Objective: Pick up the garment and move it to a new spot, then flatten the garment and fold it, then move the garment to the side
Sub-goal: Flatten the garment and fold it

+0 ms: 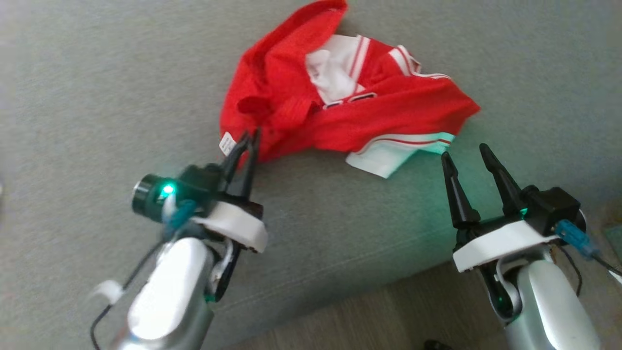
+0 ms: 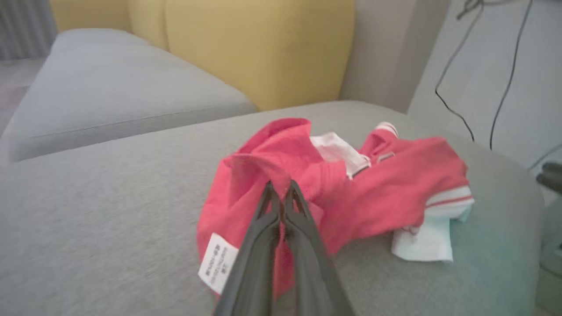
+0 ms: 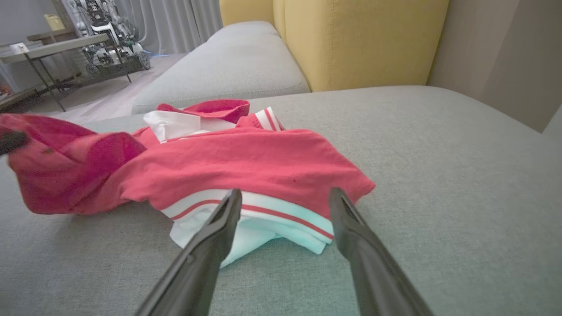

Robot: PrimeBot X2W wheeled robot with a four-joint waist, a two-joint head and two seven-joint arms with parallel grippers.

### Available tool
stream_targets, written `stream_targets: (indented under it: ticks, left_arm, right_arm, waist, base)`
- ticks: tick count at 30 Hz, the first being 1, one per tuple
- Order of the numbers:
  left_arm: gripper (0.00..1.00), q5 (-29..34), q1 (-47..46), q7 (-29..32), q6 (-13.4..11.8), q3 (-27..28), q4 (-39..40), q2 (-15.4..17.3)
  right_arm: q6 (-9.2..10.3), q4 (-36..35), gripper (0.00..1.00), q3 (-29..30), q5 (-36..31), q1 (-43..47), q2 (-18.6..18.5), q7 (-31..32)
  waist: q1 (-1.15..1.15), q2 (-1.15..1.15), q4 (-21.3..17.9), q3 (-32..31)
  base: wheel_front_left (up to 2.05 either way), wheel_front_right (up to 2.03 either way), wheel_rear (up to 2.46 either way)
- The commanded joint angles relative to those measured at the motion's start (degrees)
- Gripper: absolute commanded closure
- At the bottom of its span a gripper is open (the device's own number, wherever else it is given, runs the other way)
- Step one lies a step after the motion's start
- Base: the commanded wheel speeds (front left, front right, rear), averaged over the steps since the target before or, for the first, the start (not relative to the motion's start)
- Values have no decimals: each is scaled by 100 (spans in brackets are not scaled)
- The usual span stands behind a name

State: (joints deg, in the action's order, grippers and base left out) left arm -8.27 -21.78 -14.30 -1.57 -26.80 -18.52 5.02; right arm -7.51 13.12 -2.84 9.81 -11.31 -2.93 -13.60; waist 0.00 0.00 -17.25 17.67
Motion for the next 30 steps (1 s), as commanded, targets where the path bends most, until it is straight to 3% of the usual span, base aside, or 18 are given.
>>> stream_targets:
  ticks: [1, 6, 11, 17, 18, 19, 20, 24, 30]
  left_arm:
    - [100, -135, 52, -70, 20, 315, 313, 11]
    - [100, -860, 411, -70, 18, 1178, 726, -111]
    - [100, -1270, 618, -70, 3, 1815, 392, -158]
    - [100, -1348, 819, -70, -5, 2395, -227, -183]
    - [91, -1338, 829, -70, 9, 2439, -310, -186]
    - [64, -1322, 825, -70, 21, 2484, -383, -188]
    - [0, -1301, 818, -70, 43, 2508, -476, -191]
    - [0, -1176, 739, -70, 99, 2645, -581, -199]
    - [0, -1038, 858, -70, 224, 2772, -87, -209]
  right_arm:
    - [2, -151, 0, -80, -54, -94, 5, 28]
    - [2, -138, 0, -41, -175, -66, 5, 157]
    - [2, -146, 0, -133, -238, -61, 5, 297]
    - [2, -155, 0, -192, -299, 4, 5, 457]
    - [2, -155, 0, -193, -307, 21, 5, 478]
    - [2, -154, 0, -191, -310, 39, 5, 495]
    - [2, -148, 0, -187, -309, 53, 5, 507]
    - [2, -109, 0, -126, -262, 120, 5, 521]
    - [2, 82, 0, 97, -137, 223, 5, 477]
  waist:
    - [0, 0, 244, -156]
    - [0, 0, 705, -362]
    - [0, 0, 980, -498]
    - [0, 0, 1058, -565]
    - [0, 0, 1051, -564]
    - [0, 0, 1043, -563]
    - [0, 0, 1034, -561]
    - [0, 0, 984, -556]
    - [0, 0, 905, -620]
  base:
    - [0, 0, 0]
    - [0, 0, 0]
    - [0, 0, 0]
    - [0, 0, 0]
    - [0, 0, 0]
    - [0, 0, 0]
    - [0, 0, 0]
    - [0, 0, 0]
    - [0, 0, 0]
